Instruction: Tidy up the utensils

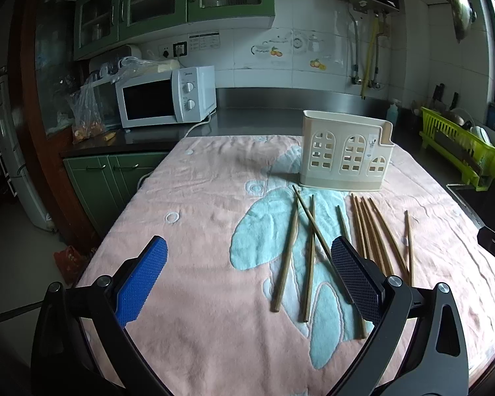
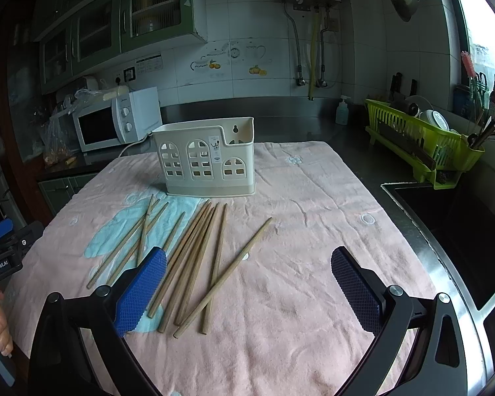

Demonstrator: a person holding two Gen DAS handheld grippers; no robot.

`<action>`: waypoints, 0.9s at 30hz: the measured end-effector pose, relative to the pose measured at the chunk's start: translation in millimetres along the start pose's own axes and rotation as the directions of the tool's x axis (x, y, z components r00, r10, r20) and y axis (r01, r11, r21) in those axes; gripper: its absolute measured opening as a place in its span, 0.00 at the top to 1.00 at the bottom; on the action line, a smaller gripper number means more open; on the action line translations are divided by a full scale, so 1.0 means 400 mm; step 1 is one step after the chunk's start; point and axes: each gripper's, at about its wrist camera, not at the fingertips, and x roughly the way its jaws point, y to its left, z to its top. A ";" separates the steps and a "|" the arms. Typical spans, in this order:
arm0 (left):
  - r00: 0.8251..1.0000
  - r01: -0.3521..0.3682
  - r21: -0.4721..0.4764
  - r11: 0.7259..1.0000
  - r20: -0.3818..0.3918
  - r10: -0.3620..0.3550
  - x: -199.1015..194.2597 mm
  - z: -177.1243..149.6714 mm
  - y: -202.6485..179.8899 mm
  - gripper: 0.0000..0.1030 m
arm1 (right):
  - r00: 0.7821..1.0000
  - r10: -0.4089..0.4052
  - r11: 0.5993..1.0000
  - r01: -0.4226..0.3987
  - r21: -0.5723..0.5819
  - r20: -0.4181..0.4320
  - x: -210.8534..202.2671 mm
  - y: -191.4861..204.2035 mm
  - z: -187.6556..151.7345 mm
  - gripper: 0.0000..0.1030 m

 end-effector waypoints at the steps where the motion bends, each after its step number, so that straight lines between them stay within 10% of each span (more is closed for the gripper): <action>1: 1.000 -0.004 0.002 1.000 0.002 0.004 -0.002 0.001 -0.001 0.05 | 1.000 0.004 1.000 -0.004 0.001 0.001 0.000 -0.002 -0.002 0.06; 27: 1.000 -0.020 -0.012 1.000 -0.007 0.019 0.003 0.001 0.018 0.05 | 1.000 0.016 0.999 -0.016 0.044 0.000 0.014 -0.011 -0.010 0.06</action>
